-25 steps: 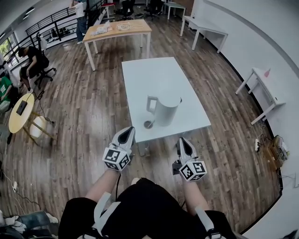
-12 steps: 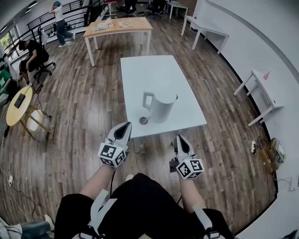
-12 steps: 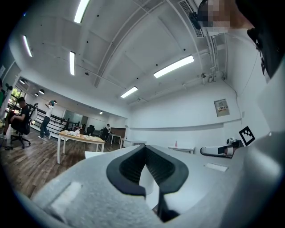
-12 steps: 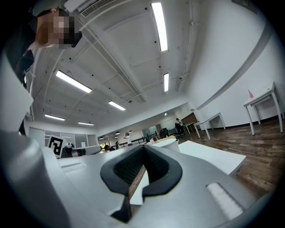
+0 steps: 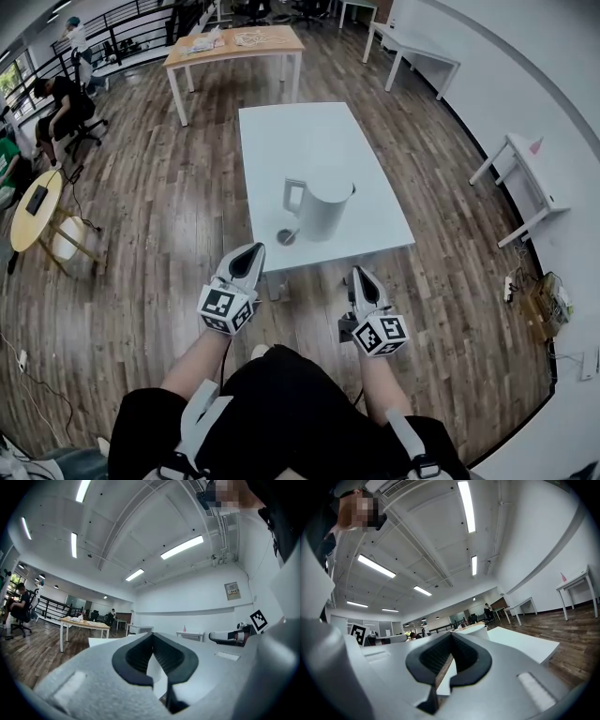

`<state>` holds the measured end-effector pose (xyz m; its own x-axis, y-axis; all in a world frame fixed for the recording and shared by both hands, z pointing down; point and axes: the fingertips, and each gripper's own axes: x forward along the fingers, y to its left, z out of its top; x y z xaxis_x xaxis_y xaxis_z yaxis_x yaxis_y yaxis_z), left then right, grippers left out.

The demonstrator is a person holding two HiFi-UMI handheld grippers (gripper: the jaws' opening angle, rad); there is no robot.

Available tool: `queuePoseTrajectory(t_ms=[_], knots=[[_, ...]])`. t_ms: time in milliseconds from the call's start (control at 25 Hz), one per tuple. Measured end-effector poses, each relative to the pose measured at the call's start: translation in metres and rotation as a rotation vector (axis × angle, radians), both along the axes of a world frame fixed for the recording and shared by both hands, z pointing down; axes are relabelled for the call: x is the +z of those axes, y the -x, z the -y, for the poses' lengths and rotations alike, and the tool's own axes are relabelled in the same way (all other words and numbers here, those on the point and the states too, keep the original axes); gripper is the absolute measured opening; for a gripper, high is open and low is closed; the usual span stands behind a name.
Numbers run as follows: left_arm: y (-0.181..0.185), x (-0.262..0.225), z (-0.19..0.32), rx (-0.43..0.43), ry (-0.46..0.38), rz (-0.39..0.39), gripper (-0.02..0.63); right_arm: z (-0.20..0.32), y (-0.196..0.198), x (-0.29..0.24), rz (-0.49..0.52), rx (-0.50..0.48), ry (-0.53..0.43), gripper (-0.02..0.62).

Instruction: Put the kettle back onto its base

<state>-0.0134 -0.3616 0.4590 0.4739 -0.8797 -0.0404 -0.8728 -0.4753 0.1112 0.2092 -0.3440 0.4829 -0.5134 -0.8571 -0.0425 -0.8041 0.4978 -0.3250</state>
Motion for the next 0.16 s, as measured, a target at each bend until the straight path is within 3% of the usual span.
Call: queuePoseTrajectory(t_ms=[160], knots=[[-0.0045,0.0081,0.001,0.014,-0.003,0.053,0.003,0.0014,0.0017,0.0067,-0.002,-0.004,0.011,0.0]])
